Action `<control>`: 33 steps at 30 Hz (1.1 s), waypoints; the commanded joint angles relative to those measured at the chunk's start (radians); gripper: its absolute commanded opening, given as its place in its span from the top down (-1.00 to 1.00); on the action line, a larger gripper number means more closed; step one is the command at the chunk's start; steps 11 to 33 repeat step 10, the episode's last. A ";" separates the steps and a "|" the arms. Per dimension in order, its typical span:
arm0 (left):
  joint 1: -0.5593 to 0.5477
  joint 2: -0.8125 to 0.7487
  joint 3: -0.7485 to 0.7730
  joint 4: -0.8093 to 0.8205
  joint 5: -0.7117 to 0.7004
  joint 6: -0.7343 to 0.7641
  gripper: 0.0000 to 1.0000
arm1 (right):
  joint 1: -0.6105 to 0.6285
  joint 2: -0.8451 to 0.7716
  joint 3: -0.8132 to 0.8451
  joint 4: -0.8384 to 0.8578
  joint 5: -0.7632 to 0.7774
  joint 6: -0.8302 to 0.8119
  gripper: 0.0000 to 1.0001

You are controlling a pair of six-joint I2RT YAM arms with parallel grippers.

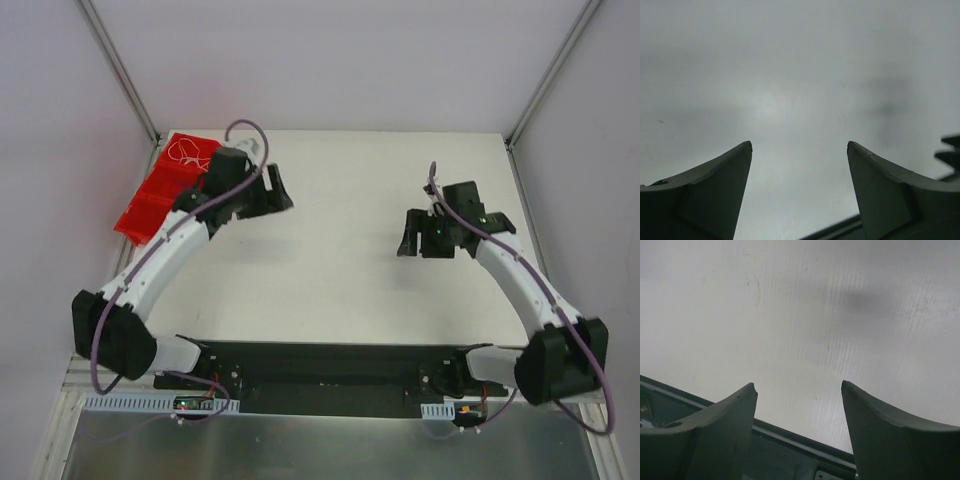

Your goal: Untangle the cables

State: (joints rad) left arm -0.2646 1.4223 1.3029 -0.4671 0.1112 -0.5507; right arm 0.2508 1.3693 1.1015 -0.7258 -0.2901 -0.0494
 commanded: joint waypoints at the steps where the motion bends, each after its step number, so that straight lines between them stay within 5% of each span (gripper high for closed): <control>1: -0.207 -0.264 -0.257 0.279 0.039 0.227 -0.54 | -0.004 -0.301 -0.254 0.237 0.144 0.083 -0.56; 3: -0.249 -0.388 -0.412 0.405 0.067 0.221 -0.57 | 0.004 -0.442 -0.389 0.343 0.183 0.134 -0.92; 7: -0.259 -0.597 -0.670 0.629 0.177 0.218 -0.72 | 0.034 -0.680 -0.581 0.523 0.212 0.168 -0.92; 10: -0.259 -0.730 -0.790 0.705 0.199 0.236 -0.93 | 0.117 -0.896 -0.721 0.624 0.391 0.181 -0.92; 33: -0.259 -0.730 -0.790 0.705 0.199 0.236 -0.93 | 0.117 -0.896 -0.721 0.624 0.391 0.181 -0.92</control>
